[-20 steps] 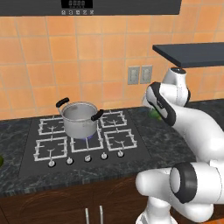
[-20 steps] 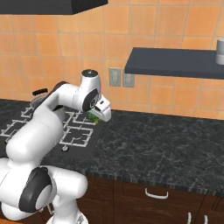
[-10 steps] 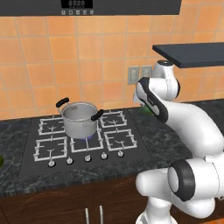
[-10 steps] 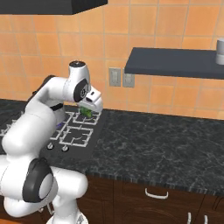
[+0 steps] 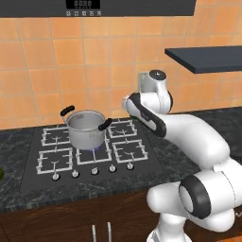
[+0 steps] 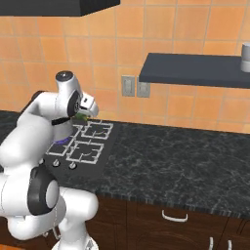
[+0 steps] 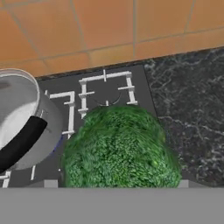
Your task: Put the lime and broccoli in the pot. Retrieve the spatula and lightly stir the vegetables in the pot.
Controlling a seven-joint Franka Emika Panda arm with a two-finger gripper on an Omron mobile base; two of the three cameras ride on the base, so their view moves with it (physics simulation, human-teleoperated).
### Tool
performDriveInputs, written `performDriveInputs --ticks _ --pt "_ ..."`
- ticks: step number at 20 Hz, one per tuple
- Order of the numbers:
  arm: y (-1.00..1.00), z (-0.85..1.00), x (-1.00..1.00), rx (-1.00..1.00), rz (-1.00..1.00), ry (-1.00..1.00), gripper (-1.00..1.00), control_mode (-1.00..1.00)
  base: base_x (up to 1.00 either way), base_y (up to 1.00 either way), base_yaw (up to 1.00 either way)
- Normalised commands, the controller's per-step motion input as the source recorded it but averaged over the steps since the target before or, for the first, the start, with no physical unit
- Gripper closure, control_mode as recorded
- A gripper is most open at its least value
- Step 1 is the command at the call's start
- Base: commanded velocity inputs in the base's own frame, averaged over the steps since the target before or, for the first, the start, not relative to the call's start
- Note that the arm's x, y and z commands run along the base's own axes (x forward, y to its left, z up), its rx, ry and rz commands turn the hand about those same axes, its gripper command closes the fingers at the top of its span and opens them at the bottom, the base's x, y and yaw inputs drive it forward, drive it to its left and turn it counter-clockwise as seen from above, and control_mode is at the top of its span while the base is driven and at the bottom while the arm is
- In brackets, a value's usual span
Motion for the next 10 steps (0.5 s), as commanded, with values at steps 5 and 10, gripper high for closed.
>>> performDriveInputs --ticks 5,10 --pt "0.91 0.22 0.84 -0.04 0.2 0.07 1.0 -1.0 0.0 0.0 0.0" --pt "0.76 0.16 0.88 -0.08 0.15 0.28 1.0 -1.0 0.0 0.0 0.0"
